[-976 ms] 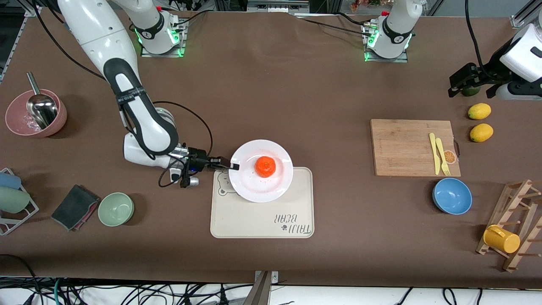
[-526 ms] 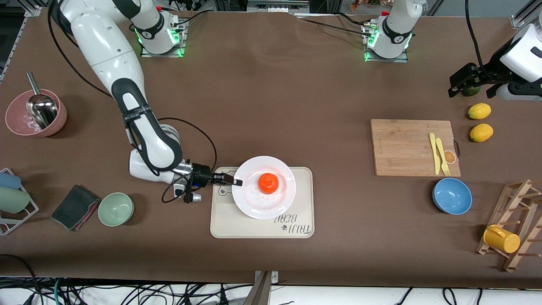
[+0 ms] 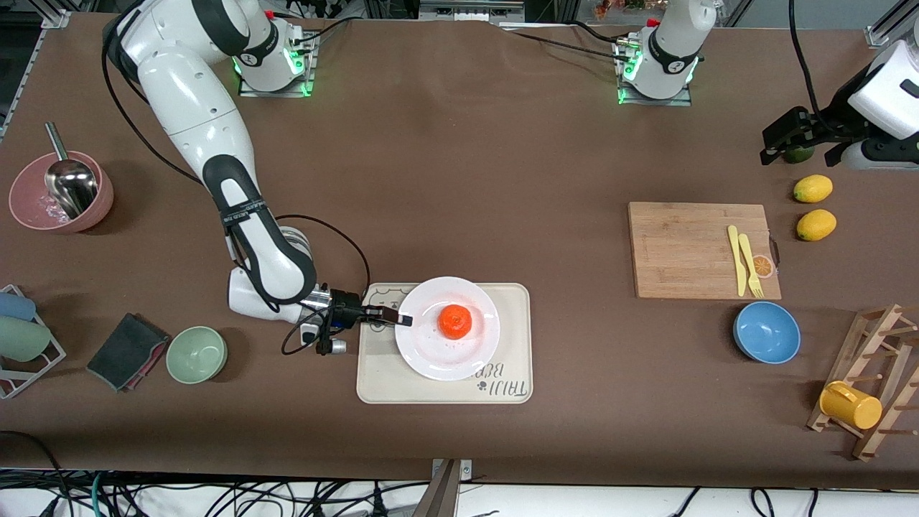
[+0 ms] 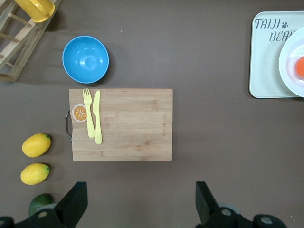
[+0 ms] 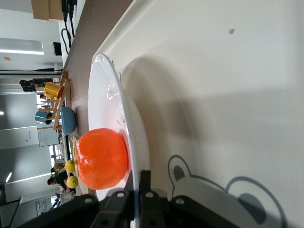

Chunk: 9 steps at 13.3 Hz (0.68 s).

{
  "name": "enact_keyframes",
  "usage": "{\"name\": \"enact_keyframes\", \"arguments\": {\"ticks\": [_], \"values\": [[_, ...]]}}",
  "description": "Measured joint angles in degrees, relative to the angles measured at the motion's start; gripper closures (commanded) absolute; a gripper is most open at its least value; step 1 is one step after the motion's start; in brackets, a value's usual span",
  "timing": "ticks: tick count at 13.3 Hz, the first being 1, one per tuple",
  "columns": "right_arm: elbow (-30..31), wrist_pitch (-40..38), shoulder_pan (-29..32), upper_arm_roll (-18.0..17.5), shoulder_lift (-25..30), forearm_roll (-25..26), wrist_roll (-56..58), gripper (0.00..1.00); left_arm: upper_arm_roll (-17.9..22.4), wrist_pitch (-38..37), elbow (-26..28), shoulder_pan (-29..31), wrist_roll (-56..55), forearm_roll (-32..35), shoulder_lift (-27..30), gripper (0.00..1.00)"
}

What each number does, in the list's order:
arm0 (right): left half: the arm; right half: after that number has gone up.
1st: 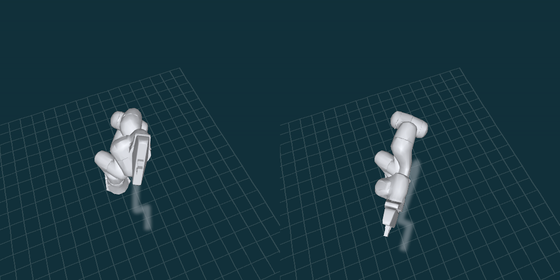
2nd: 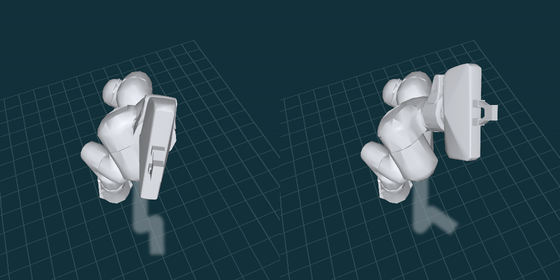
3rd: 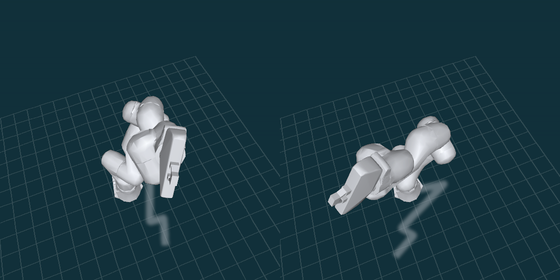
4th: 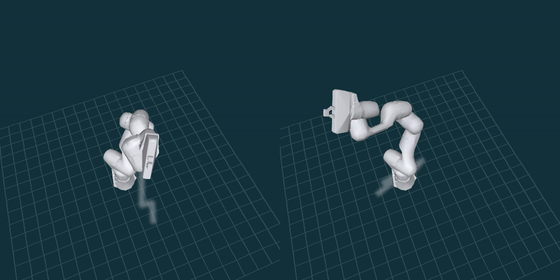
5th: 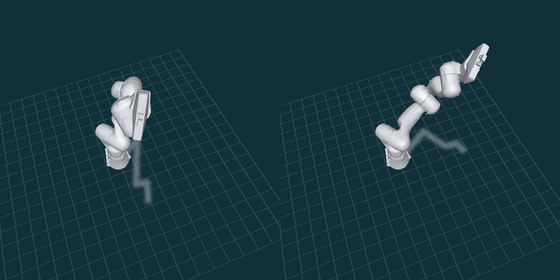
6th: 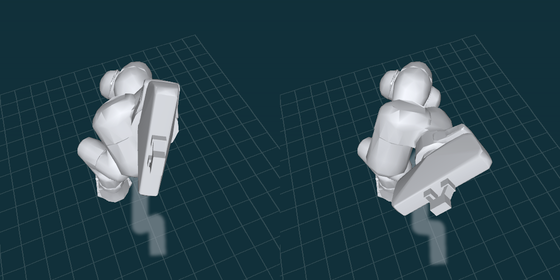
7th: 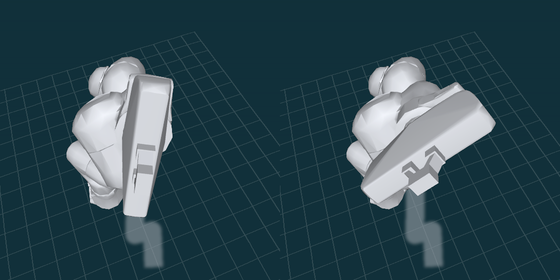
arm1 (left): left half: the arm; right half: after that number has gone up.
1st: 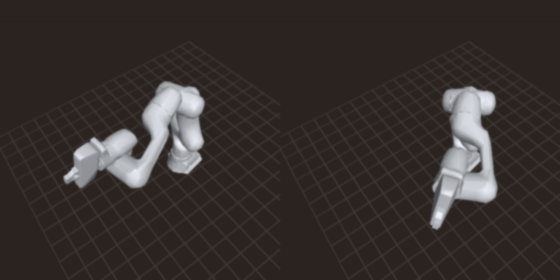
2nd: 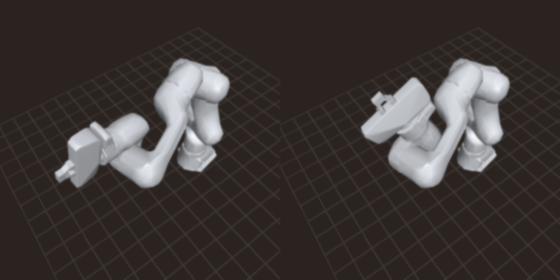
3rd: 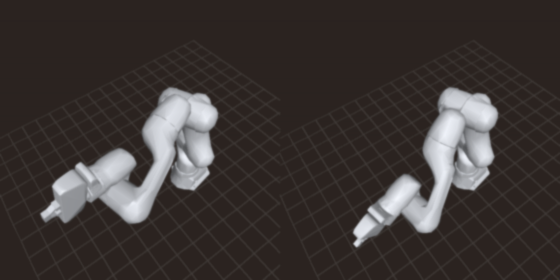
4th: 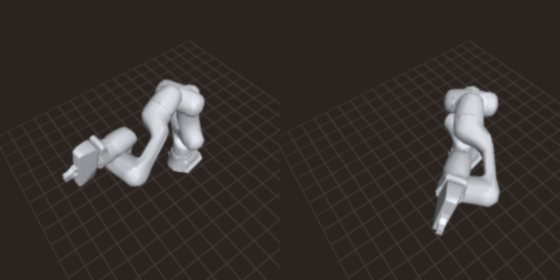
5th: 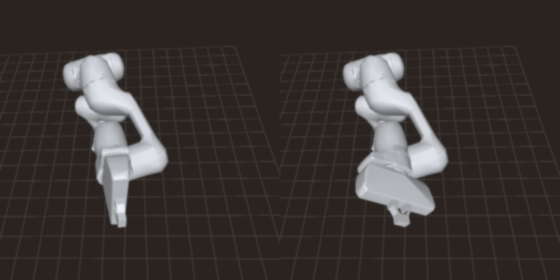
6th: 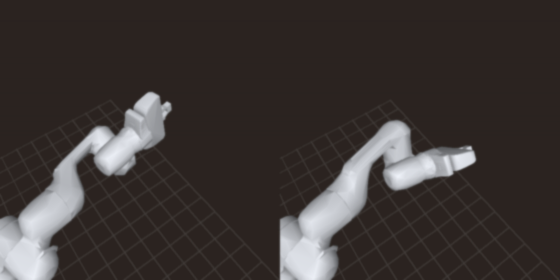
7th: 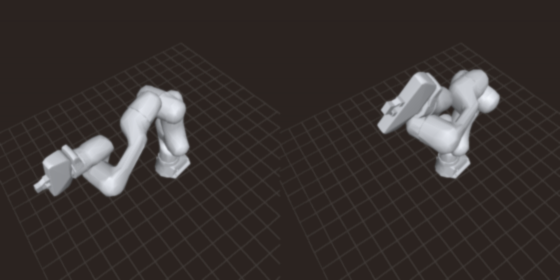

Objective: Place orange and plate with both arms
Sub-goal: 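Open the right gripper and release the plate rim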

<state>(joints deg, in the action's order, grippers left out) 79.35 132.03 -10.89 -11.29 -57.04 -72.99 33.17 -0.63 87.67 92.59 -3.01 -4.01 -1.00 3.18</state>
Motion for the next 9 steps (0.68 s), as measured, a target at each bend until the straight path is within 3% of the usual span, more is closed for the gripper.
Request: {"name": "enact_keyframes", "arguments": {"ticks": [1, 3, 7, 9], "values": [[-0.06, 0.00, 0.00, 0.01, -0.02, 0.60, 0.00, 0.19, 0.00, 0.00, 0.00, 0.00, 0.00, 0.00, 0.00, 0.00], [-0.49, 0.00, 0.02, 0.08, -0.02, 3.32, -0.07, 0.06, 0.02, 0.00, 0.00, 0.00, 0.00, 0.00, 0.00, 0.00], [-2.18, -0.07, 0.21, 0.41, 0.42, 14.00, -4.20, 0.03, 0.02, 0.00, 0.00, 0.00, 0.00, 0.00, 0.00, 0.00], [-2.64, -0.04, 0.16, 0.41, 1.73, 24.29, -11.85, 0.04, 0.02, 0.00, 0.00, 0.01, 0.00, 0.00, 0.00, 0.00]]}}
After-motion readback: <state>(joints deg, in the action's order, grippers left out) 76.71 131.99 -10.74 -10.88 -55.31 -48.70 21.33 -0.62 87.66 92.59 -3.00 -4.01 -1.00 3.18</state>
